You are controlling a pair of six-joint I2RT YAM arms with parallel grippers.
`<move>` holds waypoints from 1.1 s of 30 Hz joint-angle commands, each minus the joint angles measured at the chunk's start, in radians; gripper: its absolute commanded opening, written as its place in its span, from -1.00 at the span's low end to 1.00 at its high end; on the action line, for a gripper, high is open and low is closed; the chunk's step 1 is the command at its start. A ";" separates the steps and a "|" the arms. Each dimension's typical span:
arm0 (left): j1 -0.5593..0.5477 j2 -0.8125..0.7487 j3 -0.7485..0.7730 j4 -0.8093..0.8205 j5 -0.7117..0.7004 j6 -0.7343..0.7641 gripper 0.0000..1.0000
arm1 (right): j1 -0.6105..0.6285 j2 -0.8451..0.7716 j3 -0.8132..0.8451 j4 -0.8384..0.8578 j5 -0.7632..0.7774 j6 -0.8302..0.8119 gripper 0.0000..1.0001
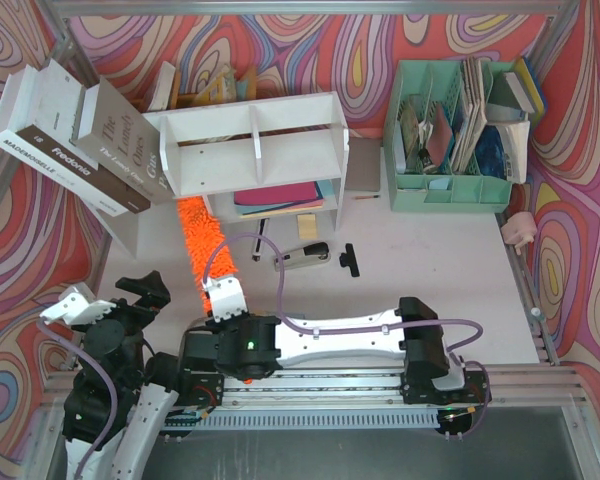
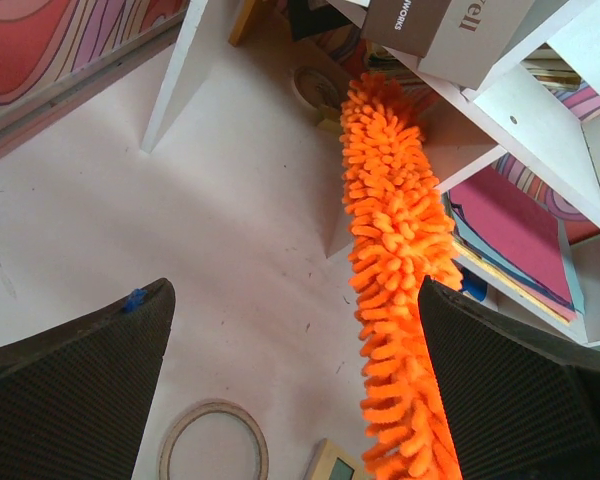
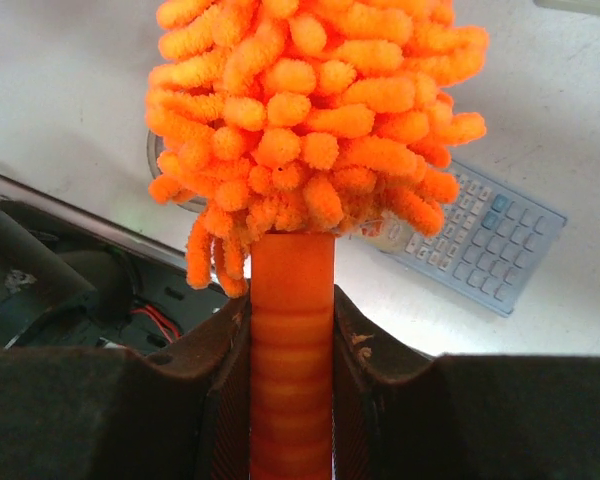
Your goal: Dust the bookshelf with a duster
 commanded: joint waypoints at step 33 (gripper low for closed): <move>0.004 -0.015 0.019 -0.025 -0.015 -0.016 0.97 | -0.043 -0.035 -0.077 0.013 -0.021 0.101 -1.00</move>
